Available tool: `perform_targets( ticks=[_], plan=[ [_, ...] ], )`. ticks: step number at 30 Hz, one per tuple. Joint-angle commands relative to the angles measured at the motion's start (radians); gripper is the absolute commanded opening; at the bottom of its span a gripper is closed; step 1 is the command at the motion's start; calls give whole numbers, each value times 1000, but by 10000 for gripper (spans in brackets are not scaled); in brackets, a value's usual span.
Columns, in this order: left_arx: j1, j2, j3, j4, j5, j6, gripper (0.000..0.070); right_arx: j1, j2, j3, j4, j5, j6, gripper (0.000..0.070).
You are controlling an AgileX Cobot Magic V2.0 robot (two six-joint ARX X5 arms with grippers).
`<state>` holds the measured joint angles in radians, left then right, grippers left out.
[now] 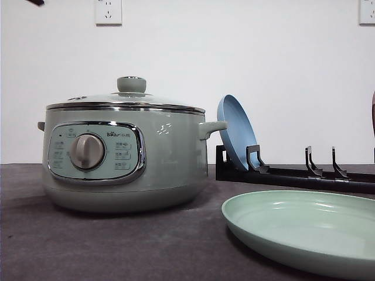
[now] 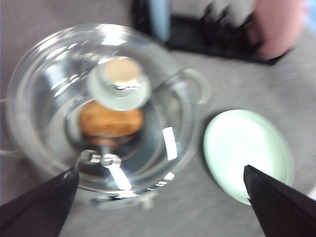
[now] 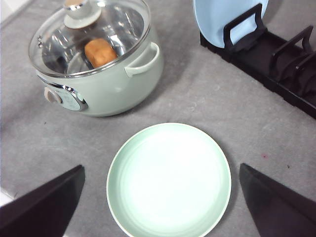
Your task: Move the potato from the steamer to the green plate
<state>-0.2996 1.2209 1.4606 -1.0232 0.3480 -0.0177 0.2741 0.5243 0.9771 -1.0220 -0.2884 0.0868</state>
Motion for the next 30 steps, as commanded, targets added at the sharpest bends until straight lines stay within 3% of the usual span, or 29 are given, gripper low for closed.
perform_targets(
  ticks=[1, 9, 14, 23, 30],
  plan=[
    [-6, 78, 82, -28, -18, -5, 675, 2, 2, 10, 6, -4, 14, 632],
    [-39, 374, 345, -137, -57, 7, 675, 2, 3, 10, 34, -3, 18, 631],
    [-74, 504, 437, -127, -154, 51, 676, 3, 3, 10, 52, -4, 19, 632],
    [-118, 608, 460, -45, -181, 64, 675, 3, 3, 10, 52, -4, 24, 631],
    [-149, 638, 460, -56, -223, 88, 675, 3, 3, 10, 52, -4, 29, 631]
  ],
)
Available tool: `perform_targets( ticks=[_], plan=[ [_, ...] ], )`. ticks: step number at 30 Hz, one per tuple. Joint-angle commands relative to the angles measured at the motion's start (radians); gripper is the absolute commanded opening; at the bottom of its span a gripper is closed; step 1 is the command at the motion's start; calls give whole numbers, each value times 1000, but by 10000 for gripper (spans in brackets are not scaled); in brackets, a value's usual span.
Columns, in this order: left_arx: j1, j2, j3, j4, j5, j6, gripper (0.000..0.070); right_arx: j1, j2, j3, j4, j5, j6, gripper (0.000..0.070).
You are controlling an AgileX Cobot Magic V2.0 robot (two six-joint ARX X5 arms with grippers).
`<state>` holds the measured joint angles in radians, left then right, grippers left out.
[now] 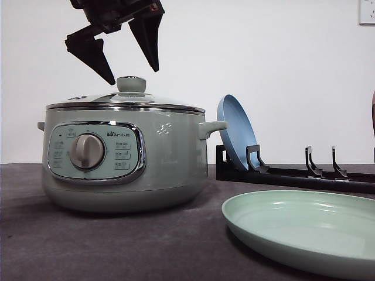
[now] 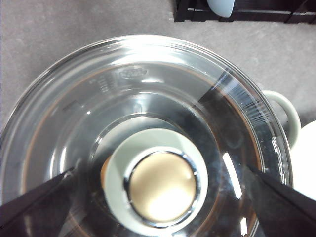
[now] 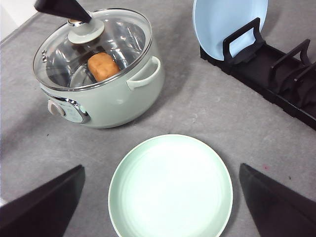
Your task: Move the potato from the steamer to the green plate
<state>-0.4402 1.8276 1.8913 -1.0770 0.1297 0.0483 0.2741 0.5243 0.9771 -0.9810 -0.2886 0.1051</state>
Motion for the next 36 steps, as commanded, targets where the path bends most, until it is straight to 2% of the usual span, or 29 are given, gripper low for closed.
perform_targets(
  ticks=[1, 8, 11, 14, 18, 21, 23, 32, 36],
  plan=[
    [-13, 36, 29, -3, -12, 22, 675, 3, 3, 10, 11, -3, 11, 631],
    [-33, 45, 29, -4, -63, 22, 649, 3, 3, 10, 11, -3, 12, 631],
    [-33, 45, 29, -6, -63, 22, 542, 3, 3, 10, 11, -3, 12, 631],
    [-33, 45, 29, -8, -63, 22, 504, 3, 3, 10, 11, -3, 12, 631],
    [-33, 45, 29, -8, -63, 22, 495, 3, 3, 10, 11, -3, 12, 631],
    [-33, 45, 29, -12, -63, 21, 387, 3, 3, 10, 11, -2, 12, 631],
    [-33, 45, 29, -22, -63, 21, 344, 3, 3, 10, 11, -2, 12, 631],
    [-33, 45, 29, -22, -63, 22, 333, 3, 3, 10, 12, 0, 12, 631],
    [-33, 45, 29, -18, -63, 22, 164, 3, 3, 10, 12, 0, 12, 631]
  ],
)
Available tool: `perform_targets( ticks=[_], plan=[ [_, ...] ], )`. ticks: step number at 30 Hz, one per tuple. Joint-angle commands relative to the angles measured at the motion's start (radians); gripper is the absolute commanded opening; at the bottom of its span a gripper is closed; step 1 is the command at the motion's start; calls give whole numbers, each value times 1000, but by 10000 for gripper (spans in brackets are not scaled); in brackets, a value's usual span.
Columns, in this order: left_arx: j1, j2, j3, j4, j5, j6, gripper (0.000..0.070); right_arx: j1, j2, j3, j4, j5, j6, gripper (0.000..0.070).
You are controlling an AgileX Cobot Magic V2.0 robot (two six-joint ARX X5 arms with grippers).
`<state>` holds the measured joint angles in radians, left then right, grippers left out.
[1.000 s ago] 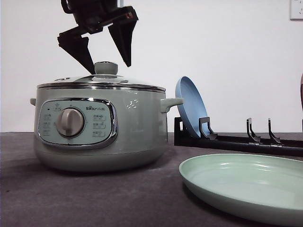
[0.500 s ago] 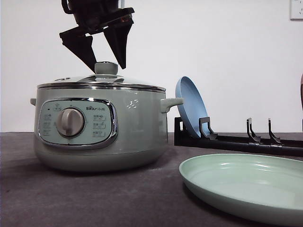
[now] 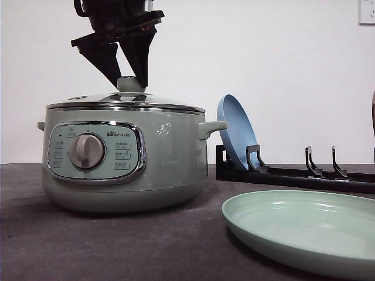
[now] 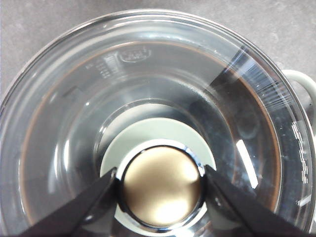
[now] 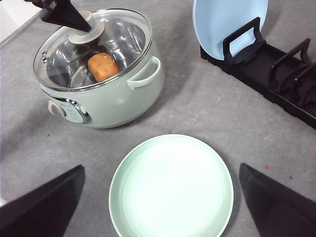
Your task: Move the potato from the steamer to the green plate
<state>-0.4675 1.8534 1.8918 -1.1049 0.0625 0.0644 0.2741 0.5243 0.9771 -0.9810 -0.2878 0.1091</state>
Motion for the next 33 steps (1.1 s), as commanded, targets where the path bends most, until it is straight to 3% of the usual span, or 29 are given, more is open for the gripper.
perform_targets(
  ticks=[1, 3, 6, 15, 33],
  plan=[
    [-6, 19, 28, 9, 4, 6, 118, 3, 3, 10, 12, -1, 8, 631],
    [-6, 19, 28, 9, 4, 6, 47, 3, 3, 10, 12, -1, 8, 631],
    [-6, 19, 28, 10, 4, 6, 13, 3, 3, 10, 12, -1, 8, 631],
    [-4, 19, 75, -9, 4, 6, 12, 3, 3, 10, 12, -1, 8, 631],
    [-4, 16, 372, -147, 4, 6, 13, 3, 3, 10, 12, -1, 10, 631]
  ],
)
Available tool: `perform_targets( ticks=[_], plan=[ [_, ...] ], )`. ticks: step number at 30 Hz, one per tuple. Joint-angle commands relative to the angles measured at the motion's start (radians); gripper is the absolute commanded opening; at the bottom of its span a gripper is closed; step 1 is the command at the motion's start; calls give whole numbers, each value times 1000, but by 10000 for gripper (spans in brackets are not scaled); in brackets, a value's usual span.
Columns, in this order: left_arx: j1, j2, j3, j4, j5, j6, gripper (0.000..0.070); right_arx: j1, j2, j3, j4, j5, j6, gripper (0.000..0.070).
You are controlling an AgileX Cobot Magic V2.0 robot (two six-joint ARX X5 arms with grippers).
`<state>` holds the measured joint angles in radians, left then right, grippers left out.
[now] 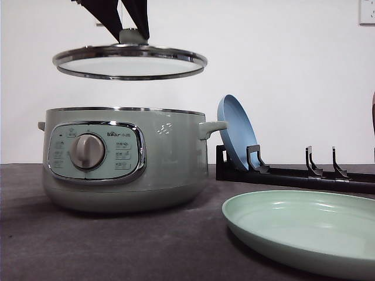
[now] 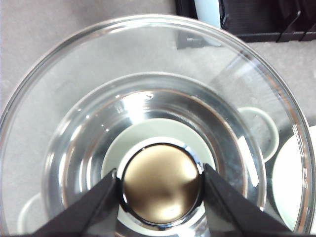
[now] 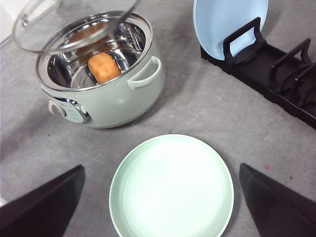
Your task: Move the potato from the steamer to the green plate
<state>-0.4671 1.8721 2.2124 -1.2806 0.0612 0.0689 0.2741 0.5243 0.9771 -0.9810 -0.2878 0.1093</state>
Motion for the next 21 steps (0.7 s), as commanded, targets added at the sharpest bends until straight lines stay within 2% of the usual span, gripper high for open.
perform_targets(
  ticks=[1, 14, 21],
  plan=[
    [-4, -3, 60, 22, 5, 2, 13, 3, 3, 10, 12, 0, 9, 631],
    [10, -29, 71, 3, 6, 2, 13, 3, 3, 10, 16, 0, 10, 631],
    [72, -48, 71, -2, 5, 17, 13, 3, 3, 10, 21, 0, 9, 631]
  ],
)
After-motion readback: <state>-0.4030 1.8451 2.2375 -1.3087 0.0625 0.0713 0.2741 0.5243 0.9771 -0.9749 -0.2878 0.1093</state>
